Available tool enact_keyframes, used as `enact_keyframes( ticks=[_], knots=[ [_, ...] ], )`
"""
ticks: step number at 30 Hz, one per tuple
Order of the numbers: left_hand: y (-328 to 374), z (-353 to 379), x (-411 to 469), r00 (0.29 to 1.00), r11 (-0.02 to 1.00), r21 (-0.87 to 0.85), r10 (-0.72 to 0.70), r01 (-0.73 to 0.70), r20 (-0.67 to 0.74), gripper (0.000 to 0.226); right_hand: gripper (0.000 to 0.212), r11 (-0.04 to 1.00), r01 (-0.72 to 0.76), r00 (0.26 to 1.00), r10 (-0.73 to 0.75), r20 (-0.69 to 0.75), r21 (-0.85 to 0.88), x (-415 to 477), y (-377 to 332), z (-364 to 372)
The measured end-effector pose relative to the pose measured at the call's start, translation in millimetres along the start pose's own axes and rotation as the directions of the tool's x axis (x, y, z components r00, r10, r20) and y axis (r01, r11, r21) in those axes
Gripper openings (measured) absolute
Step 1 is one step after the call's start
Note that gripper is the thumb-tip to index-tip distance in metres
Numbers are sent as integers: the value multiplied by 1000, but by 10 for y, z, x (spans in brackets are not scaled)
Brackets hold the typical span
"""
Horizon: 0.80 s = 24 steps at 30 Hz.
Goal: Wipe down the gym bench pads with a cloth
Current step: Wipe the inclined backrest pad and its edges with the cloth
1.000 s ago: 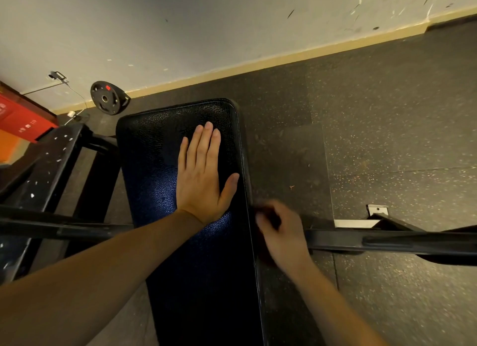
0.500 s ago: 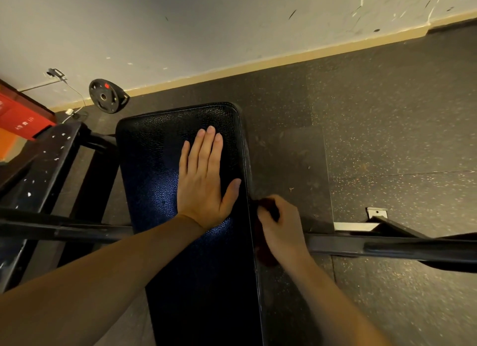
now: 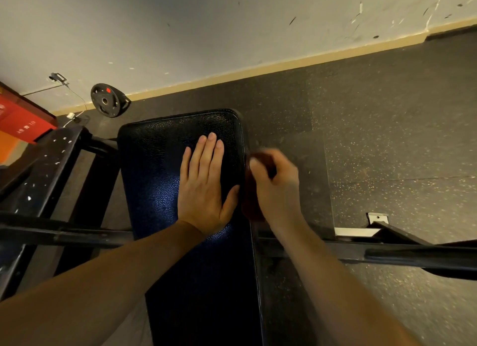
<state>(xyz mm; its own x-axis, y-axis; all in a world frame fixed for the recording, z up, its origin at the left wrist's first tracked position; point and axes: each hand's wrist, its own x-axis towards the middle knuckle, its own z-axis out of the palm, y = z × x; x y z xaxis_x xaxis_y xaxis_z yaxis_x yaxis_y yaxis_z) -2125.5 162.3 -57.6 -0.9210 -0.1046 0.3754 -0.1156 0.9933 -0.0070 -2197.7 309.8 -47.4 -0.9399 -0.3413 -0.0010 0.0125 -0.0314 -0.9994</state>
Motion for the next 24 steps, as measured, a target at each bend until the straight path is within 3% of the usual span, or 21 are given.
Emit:
enact_keyframes(
  ticks=[3, 6, 8, 10, 12, 13, 14, 15, 17, 19, 21, 24],
  knots=[
    [-9, -5, -4, 1000, 1000, 0, 0, 0, 3, 80, 13, 997, 32, 998, -28, -60, 67, 235, -22, 112],
    [-10, -13, -1, 1000, 1000, -10, 8, -8, 2, 79, 17, 949, -265, 953, 285, 105, -169, 15, 398, -32],
    [-8, -21, -7, 1000, 1000, -14, 6, -6, -2, 79, 17, 900, -342, 909, 390, 147, -270, -56, 402, -144],
    [-8, -13, -7, 1000, 1000, -13, 10, -10, -1, 80, 17, 932, -361, 932, 359, 55, 32, 81, 217, -155],
    [-12, -2, -7, 1000, 1000, -5, 2, -2, 1, 80, 21, 787, -385, 905, 425, 29, 482, 318, -91, -107],
    [-13, 2, -7, 1000, 1000, -6, -4, 4, 2, 80, 23, 701, -372, 896, 442, 38, 609, 439, -196, -75],
    [-14, 7, -5, 1000, 1000, -8, -7, 7, 5, 81, 23, 689, -345, 906, 423, 33, 637, 525, -251, -29],
    [-15, 8, -4, 1000, 1000, -8, -7, 7, 8, 81, 23, 751, -315, 925, 380, 11, 581, 569, -263, 22],
    [-19, 9, -1, 1000, 1000, -3, -3, 3, 5, 81, 27, 928, -221, 962, 258, -89, 300, 593, -159, 125],
    [-21, 9, -2, 1000, 1000, -7, 0, 0, 0, 81, 33, 990, -138, 976, 143, -163, 39, 541, -25, 165],
    [-18, 12, -4, 1000, 1000, -4, 3, -3, -3, 81, 35, 995, -96, 979, 100, -178, 28, 494, 40, 172],
    [-20, 11, 0, 1000, 1000, -3, 0, 0, 1, 81, 29, 976, -91, 985, 118, -127, 198, 527, -35, 206]
  ],
)
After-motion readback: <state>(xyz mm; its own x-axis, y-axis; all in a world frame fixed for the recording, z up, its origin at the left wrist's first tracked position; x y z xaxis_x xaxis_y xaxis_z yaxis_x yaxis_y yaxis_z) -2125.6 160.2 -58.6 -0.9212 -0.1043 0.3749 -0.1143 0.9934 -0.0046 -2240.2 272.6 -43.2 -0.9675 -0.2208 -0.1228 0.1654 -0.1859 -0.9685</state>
